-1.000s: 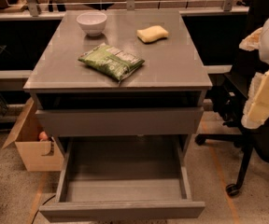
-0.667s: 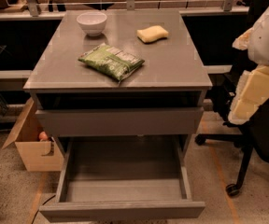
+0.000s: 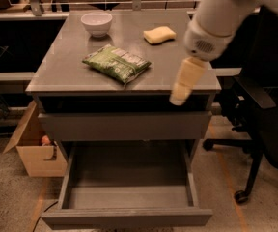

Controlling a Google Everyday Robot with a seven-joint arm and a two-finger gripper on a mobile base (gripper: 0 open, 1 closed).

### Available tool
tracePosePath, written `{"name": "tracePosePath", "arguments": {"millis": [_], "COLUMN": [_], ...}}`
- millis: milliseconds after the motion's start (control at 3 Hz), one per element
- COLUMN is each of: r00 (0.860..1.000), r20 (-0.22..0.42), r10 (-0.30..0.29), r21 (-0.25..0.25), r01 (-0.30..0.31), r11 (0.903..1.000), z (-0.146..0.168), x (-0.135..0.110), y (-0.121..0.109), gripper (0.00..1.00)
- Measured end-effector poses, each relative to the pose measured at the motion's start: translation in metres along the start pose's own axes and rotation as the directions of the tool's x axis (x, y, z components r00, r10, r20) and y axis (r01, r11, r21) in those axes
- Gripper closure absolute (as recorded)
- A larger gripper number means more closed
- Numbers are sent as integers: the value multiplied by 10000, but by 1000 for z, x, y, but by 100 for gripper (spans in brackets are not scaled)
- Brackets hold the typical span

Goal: Place green jalapeno chip bag into middle drawer

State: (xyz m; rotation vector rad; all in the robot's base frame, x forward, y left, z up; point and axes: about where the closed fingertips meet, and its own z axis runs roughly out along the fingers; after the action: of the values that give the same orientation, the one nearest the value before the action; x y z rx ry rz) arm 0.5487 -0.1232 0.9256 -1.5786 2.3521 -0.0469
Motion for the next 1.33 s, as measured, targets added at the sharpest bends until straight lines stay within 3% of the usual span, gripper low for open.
{"name": "tracePosePath", "arguments": {"millis": [333, 667, 1333], "r00": [9956, 9879, 9828], "r20": [-174, -182, 140], "r10": [921, 1540, 1844], "r21": [99, 47, -244], "r01": [-919, -1539, -1840], "r11": [9957, 9881, 9826], "z": [52, 57, 67], "x": [-57, -65, -77], "y": [-26, -23, -25], "gripper": [0, 0, 0]}}
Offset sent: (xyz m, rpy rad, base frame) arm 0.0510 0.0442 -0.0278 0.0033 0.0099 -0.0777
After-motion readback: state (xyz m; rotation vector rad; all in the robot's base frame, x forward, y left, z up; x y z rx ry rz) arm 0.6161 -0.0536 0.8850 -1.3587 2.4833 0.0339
